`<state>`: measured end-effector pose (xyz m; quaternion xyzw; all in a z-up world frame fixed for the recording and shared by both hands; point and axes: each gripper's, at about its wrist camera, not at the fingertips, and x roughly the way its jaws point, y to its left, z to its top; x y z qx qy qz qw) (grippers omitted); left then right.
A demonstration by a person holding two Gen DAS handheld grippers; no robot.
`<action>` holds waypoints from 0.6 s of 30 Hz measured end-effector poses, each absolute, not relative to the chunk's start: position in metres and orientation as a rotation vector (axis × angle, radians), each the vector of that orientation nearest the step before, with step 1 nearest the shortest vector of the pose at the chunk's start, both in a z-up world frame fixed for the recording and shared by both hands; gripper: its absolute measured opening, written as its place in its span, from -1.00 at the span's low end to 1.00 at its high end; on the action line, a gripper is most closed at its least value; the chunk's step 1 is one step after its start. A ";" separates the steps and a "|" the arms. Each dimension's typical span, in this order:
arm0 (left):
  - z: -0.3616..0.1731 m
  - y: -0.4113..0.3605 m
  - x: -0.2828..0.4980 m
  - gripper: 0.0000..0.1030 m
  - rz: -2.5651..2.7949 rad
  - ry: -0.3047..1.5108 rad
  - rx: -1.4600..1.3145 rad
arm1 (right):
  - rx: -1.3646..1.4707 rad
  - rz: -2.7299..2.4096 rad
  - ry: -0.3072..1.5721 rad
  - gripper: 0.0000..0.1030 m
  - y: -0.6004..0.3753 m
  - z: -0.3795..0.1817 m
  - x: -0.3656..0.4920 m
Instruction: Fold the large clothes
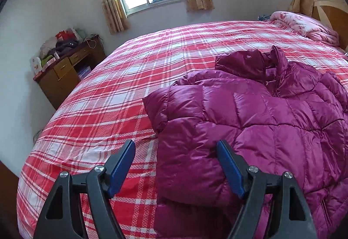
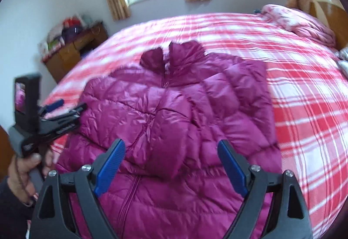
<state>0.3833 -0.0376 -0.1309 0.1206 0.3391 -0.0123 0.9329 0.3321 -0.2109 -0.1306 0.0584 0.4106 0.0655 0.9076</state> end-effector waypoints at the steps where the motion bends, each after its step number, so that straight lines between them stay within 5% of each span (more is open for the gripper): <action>1: -0.130 -0.037 0.382 0.51 -0.029 0.689 0.250 | 0.103 0.112 0.857 0.60 -0.210 -0.138 0.340; 3: -0.124 -0.034 0.379 0.51 -0.036 0.680 0.251 | 0.091 0.086 0.909 0.19 -0.212 -0.156 0.351; 4: -0.120 -0.034 0.378 0.51 -0.041 0.674 0.246 | 0.120 0.114 0.934 -0.33 -0.216 -0.164 0.353; 7: -0.106 -0.030 0.375 0.51 -0.057 0.655 0.228 | 0.095 0.101 0.888 -0.63 -0.218 -0.156 0.337; 13: -0.109 -0.056 0.384 0.51 -0.096 0.673 0.243 | 0.049 0.078 0.912 -0.58 -0.217 -0.160 0.329; 15: -0.118 -0.062 0.389 0.51 -0.102 0.714 0.241 | 0.051 0.054 0.910 -0.42 -0.221 -0.161 0.328; 17: -0.119 -0.064 0.390 0.51 -0.112 0.710 0.240 | 0.084 -0.002 0.870 0.14 -0.231 -0.148 0.319; 18: -0.116 -0.065 0.390 0.51 -0.108 0.695 0.249 | 0.100 -0.017 0.833 0.20 -0.234 -0.142 0.314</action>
